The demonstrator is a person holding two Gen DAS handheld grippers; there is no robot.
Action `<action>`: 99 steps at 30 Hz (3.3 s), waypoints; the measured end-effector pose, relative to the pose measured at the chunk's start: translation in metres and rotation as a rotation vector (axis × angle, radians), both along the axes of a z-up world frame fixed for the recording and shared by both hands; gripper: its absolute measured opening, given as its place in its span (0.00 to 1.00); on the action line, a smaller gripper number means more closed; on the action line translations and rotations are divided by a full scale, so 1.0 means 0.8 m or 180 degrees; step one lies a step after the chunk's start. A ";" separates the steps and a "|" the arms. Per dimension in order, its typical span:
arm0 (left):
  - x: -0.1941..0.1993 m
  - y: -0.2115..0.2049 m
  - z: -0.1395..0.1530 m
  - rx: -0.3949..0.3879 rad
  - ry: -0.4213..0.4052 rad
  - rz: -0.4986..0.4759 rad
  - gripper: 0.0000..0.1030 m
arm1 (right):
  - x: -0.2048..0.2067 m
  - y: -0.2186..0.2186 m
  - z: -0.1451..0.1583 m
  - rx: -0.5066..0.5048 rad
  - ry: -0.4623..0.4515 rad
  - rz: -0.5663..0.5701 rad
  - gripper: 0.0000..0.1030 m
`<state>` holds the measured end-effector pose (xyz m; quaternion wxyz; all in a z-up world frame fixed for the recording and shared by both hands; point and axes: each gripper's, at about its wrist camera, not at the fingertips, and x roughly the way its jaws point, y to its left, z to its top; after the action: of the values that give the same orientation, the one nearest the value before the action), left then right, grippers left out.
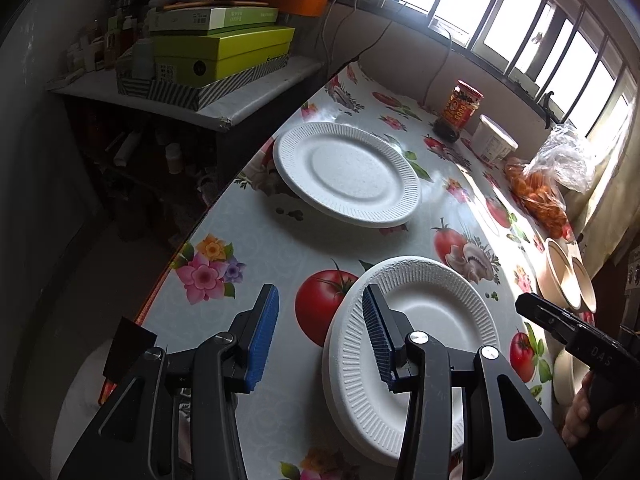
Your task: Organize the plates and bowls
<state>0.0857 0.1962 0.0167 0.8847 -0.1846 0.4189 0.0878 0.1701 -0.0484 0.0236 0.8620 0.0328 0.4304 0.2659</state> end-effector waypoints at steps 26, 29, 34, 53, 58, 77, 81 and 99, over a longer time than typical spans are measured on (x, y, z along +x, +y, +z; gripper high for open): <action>0.075 0.088 0.019 0.0031 -0.0102 0.0088 0.44 | 0.123 0.018 0.034 0.0239 0.0326 0.0409 0.36; 0.094 0.090 0.008 -0.0077 -0.0012 0.0046 0.44 | 0.137 0.031 0.028 0.0281 0.0414 0.0502 0.36; 0.117 0.092 -0.003 -0.0131 0.0063 0.0015 0.44 | 0.156 0.060 0.012 0.0202 0.0546 0.0684 0.36; 0.154 0.098 -0.029 -0.0168 0.0248 0.0010 0.44 | 0.203 0.101 -0.040 0.0196 0.0872 0.0762 0.39; 0.153 0.098 -0.034 -0.0200 0.0263 0.0005 0.44 | 0.205 0.103 -0.050 0.0218 0.0929 0.0744 0.38; 0.155 0.099 -0.044 -0.0368 0.0282 0.0019 0.19 | 0.206 0.105 -0.059 0.0295 0.0953 0.0707 0.23; 0.155 0.099 -0.044 -0.0376 0.0283 0.0033 0.15 | 0.206 0.106 -0.059 0.0296 0.0954 0.0710 0.21; 0.155 0.118 -0.056 -0.0881 0.0238 0.0076 0.13 | 0.204 0.103 -0.060 0.0323 0.0988 0.0674 0.18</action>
<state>0.2100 0.2904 -0.0281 0.8335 -0.3064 0.4574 0.0465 0.3337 0.0340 -0.0246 0.7497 0.0714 0.5452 0.3683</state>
